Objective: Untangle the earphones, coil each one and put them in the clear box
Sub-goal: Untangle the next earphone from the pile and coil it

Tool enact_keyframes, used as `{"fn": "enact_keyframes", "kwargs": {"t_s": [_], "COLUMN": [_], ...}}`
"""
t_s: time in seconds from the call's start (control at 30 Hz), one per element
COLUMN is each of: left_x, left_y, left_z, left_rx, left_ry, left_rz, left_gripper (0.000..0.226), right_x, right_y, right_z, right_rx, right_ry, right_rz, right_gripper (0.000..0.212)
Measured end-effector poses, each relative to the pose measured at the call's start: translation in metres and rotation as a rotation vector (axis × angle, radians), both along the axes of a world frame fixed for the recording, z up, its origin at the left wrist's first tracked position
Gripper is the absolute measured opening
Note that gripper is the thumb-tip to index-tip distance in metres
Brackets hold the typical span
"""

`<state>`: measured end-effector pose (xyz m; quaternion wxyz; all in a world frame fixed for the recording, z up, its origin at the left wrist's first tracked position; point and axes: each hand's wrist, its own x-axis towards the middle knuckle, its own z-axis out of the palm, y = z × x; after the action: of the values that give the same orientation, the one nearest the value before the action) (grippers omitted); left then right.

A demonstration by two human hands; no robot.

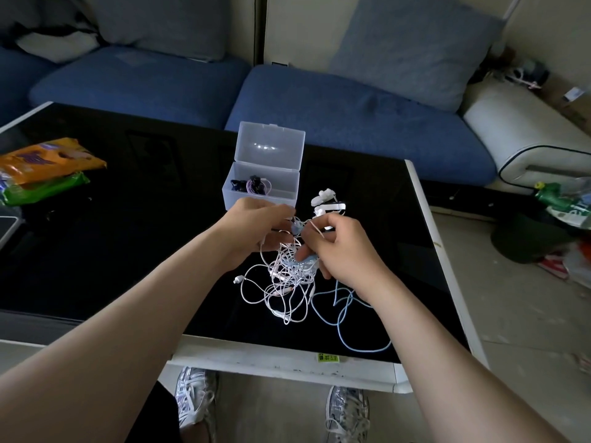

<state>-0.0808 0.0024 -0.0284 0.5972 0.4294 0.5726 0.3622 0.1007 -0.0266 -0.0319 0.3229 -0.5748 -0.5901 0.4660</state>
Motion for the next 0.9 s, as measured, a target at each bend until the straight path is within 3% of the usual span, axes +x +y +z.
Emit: {"fn": "enact_keyframes", "kwargs": {"t_s": [0.1,0.33,0.53,0.6,0.77,0.9], "left_x": [-0.001,-0.002,-0.005,-0.004,-0.003,-0.003], "left_y": [-0.003,0.003,0.008,0.010,0.012,0.010], "left_z": [-0.004,-0.008,-0.018,-0.019,-0.018,-0.011], "left_rx": [0.048,-0.006,0.062,0.056,0.068,0.095], "left_ry": [0.040,-0.102,0.151,0.142,0.092,0.064], "left_rz": [0.006,0.077,0.034,0.088,0.213,0.279], "left_gripper": [0.010,0.019,0.026,0.025,0.022,0.024], "right_x": [-0.001,0.000,0.004,0.006,0.012,0.015], "right_y": [0.000,0.007,0.012,0.012,0.008,0.005], "right_z": [0.001,0.002,0.001,0.001,0.000,0.002], "right_rx": [-0.046,-0.271,-0.411,-0.406,-0.253,-0.172], "right_ry": [0.032,0.239,0.534,0.488,0.054,-0.053], "right_rz": [0.005,-0.222,-0.193,-0.136,0.007,0.015], "right_gripper": [0.013,0.010,0.015,0.018,0.019,0.012]}}
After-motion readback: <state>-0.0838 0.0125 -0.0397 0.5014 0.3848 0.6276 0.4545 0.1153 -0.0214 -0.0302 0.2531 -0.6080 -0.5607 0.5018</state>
